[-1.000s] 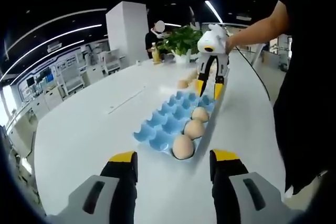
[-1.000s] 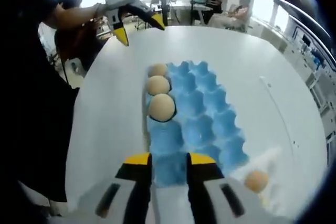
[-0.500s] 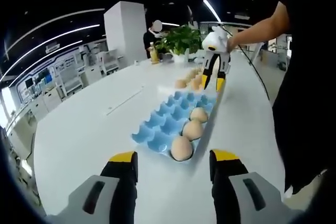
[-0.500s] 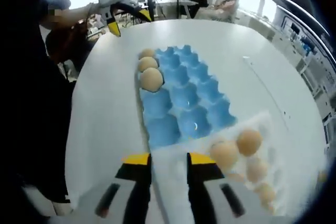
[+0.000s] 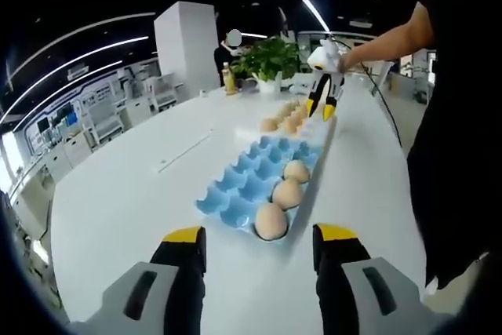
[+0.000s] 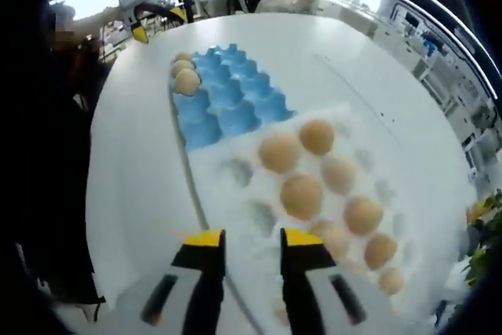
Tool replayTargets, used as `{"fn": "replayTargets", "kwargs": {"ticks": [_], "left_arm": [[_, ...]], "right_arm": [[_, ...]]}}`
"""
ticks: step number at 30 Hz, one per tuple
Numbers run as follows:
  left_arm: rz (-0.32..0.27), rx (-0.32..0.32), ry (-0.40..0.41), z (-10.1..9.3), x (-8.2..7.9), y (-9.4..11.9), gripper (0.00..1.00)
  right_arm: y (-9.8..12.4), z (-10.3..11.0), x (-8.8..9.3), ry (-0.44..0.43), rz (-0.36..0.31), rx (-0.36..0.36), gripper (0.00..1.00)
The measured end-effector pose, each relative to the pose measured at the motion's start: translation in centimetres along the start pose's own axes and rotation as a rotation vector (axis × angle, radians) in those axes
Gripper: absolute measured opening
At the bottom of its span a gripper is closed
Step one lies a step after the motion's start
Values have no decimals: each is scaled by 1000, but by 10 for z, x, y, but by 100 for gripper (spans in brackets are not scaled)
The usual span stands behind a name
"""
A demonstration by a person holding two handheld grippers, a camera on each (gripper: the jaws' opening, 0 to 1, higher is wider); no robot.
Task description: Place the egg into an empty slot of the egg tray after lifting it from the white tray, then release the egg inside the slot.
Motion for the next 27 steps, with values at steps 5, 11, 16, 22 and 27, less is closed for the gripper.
{"fn": "replayTargets", "kwargs": {"ticks": [5,11,16,22,27], "left_arm": [[0,-5,1,1,-1,0,55],[3,-1,1,0,0,-1,55],[1,2,1,-1,-2,-1,55],[4,-5,2,2,-2,2,55],[12,-8,5,4,0,3,53]], "right_arm": [[16,-8,20,-54,17,34,27],[29,-20,48,-83,70,73,26],[30,-24,55,-81,104,86,26],[22,-29,64,-69,186,67,27],[18,-28,59,43,261,17,27]]}}
Point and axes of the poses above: the point that each gripper's makers call its tool centre point, and the gripper's own axes: y roughly backward along the fingers, z roughly to its left, x roughly out of its underside, the point moved 3 cm from there along y, roughly backward along the fingers, and after that the axes turned 10 degrees about -x, right-handed, at the moved point
